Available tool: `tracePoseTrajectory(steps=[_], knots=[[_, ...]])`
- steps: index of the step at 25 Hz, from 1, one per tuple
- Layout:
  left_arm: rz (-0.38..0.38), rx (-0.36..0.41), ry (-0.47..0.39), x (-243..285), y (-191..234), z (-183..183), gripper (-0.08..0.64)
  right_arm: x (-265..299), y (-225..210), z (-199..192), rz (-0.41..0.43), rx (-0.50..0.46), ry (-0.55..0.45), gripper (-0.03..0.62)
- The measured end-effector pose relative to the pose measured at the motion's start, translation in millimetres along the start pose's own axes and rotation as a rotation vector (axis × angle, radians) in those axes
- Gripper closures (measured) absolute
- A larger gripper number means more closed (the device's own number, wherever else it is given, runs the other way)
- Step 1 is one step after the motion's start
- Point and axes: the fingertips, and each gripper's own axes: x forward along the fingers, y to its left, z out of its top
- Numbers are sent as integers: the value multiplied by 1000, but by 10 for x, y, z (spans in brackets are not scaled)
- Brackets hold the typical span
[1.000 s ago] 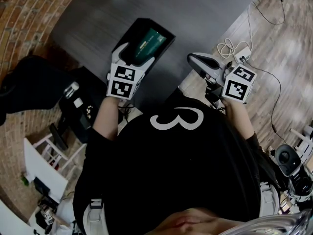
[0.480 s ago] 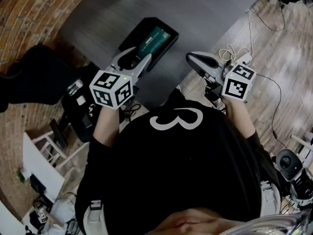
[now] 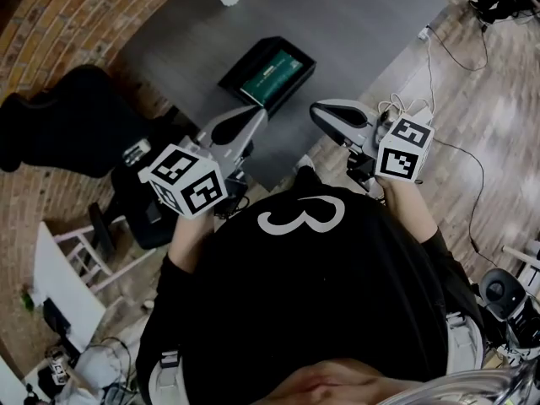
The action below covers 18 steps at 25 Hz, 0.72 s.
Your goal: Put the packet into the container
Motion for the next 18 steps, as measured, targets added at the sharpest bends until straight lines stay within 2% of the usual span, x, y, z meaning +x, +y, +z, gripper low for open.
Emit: tracePoseTrajectory(steps=[9, 18], knots=[[38, 93, 10, -189, -191, -277, 549, 3, 361, -120, 7, -61, -23, 592], [19, 101, -8, -307, -298, -328, 549, 13, 523, -241, 2, -66, -26, 592]])
